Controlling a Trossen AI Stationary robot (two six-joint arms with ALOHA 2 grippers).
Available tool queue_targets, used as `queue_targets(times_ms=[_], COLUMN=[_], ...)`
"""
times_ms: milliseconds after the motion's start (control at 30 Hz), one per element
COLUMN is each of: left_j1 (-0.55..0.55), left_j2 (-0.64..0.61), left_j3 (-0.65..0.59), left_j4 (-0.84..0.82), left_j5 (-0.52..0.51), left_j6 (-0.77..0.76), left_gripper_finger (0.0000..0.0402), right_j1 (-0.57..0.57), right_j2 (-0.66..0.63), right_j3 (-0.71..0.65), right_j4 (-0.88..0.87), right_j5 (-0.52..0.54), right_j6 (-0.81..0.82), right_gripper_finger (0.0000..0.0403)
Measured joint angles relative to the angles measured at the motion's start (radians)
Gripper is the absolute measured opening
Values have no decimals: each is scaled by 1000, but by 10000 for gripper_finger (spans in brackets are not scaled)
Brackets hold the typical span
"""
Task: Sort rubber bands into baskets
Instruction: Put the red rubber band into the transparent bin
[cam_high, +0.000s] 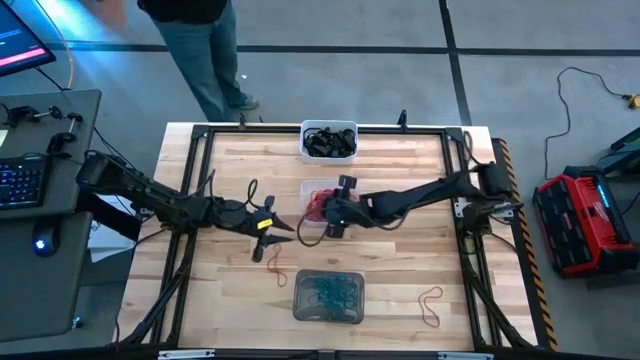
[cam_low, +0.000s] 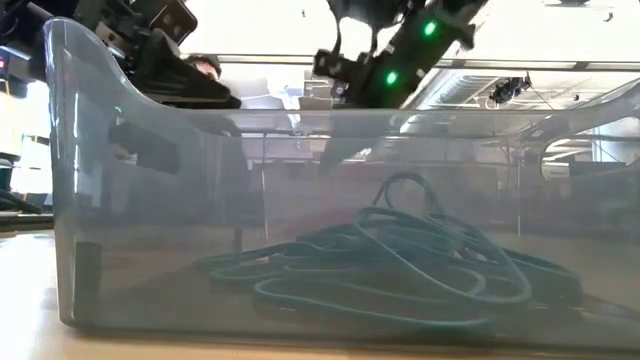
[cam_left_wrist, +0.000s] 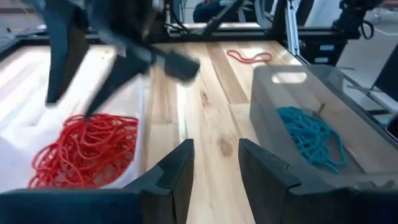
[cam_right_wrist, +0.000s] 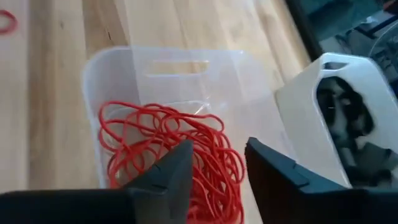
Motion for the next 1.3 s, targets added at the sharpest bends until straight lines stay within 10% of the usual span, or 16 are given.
queue_targets(times_ms=[233, 533, 900, 1300], left_j1=[-31, -56, -85, -185], left_j2=[0, 0, 0, 89], left_j3=[0, 5, 190, 201], left_j4=[-50, -128, -682, -777], left_j5=[-28, -33, 68, 14], left_j6=[-5, -15, -61, 18], left_gripper_finger=[107, 92, 70, 138], right_j1=[31, 62, 190, 284], right_j2=[-115, -319, -618, -643], right_j3=[-34, -283, -457, -461], right_j4=[-89, 85, 127, 112], right_j5=[-58, -155, -55, 51], right_j6=[33, 84, 173, 195], right_gripper_finger=[13, 5, 0, 0])
